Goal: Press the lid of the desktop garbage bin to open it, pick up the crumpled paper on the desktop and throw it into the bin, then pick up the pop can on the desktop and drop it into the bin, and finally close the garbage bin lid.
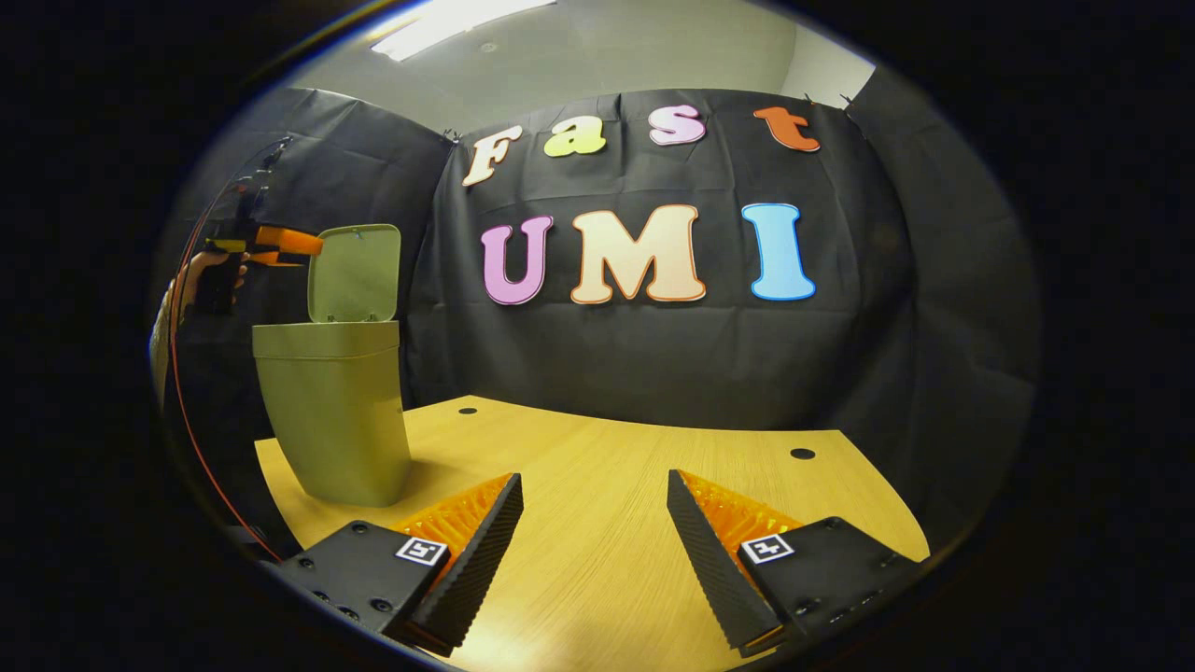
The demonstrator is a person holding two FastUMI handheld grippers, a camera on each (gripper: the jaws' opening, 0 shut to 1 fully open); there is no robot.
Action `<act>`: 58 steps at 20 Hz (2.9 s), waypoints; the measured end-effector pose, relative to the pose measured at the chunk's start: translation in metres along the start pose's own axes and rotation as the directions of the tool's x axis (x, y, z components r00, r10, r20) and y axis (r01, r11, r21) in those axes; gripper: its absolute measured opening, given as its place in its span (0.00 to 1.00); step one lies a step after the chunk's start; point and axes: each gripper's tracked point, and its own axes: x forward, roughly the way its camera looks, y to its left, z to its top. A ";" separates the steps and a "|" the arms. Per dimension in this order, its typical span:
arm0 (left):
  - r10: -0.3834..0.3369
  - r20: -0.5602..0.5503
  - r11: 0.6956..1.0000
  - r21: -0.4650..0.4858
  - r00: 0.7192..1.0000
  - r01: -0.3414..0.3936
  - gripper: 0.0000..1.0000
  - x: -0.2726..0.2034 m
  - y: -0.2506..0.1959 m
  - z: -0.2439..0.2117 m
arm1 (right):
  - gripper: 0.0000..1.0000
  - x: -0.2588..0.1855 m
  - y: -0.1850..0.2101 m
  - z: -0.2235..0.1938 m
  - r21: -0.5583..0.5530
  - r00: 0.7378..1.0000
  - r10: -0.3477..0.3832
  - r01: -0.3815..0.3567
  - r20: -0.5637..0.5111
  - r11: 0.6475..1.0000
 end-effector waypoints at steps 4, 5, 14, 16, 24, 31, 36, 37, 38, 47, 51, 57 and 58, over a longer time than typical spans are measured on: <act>0.021 0.038 0.999 0.030 0.999 -0.022 0.84 0.008 0.006 0.035 | 0.98 -0.002 -0.002 0.003 0.009 1.000 -0.003 0.003 0.012 1.000; 0.027 0.049 0.999 0.043 0.998 -0.029 0.88 0.011 0.007 0.044 | 0.98 -0.003 -0.002 0.004 0.013 1.000 -0.004 0.003 0.014 1.000; 0.088 0.022 0.996 0.031 0.996 -0.088 0.88 0.061 0.029 0.080 | 0.98 -0.006 0.009 0.010 -0.003 0.999 0.016 -0.016 0.031 1.000; 0.111 -0.004 0.993 0.040 0.994 -0.111 0.88 0.072 0.038 0.074 | 1.00 -0.006 0.009 0.009 -0.007 1.000 0.016 -0.016 0.026 1.000; 0.139 -0.053 0.990 0.022 0.989 -0.138 0.88 0.096 0.045 0.057 | 0.98 -0.009 0.013 0.012 -0.027 0.999 0.017 -0.016 0.038 1.000; 0.077 -0.037 0.996 -0.036 0.996 -0.078 0.87 0.073 0.023 0.054 | 0.98 -0.008 0.013 0.011 -0.012 0.999 0.025 -0.024 0.032 1.000; 0.006 -0.022 0.998 -0.057 1.000 -0.007 0.88 0.044 -0.002 0.045 | 0.98 -0.011 0.016 0.015 -0.011 0.998 0.032 -0.032 0.044 0.999; -0.003 -0.019 0.998 -0.058 1.000 0.002 0.87 0.039 -0.007 0.043 | 0.98 -0.011 0.016 0.016 -0.011 0.998 0.034 -0.034 0.049 0.999; -0.011 -0.018 0.999 -0.054 1.000 0.010 0.87 0.034 -0.011 0.039 | 0.98 -0.013 0.017 0.018 -0.011 0.998 0.038 -0.037 0.052 0.999; -0.099 -0.052 0.995 -0.014 0.994 0.098 0.88 0.004 -0.058 -0.013 | 0.98 -0.017 0.021 0.021 -0.028 0.997 0.039 -0.038 0.063 0.999; -0.124 -0.081 0.992 -0.018 0.989 0.123 0.84 0.001 -0.068 -0.046 | 0.98 -0.017 0.021 0.022 -0.033 0.997 0.040 -0.038 0.066 0.999; -0.136 -0.109 0.991 0.004 0.985 0.137 0.88 -0.003 -0.078 -0.072 | 0.98 -0.017 0.019 0.022 -0.024 0.997 0.037 -0.035 0.066 0.999; -0.137 -0.119 0.990 0.006 0.983 0.139 0.88 -0.005 -0.079 -0.078 | 1.00 -0.017 0.018 0.023 -0.025 0.997 0.037 -0.035 0.068 0.999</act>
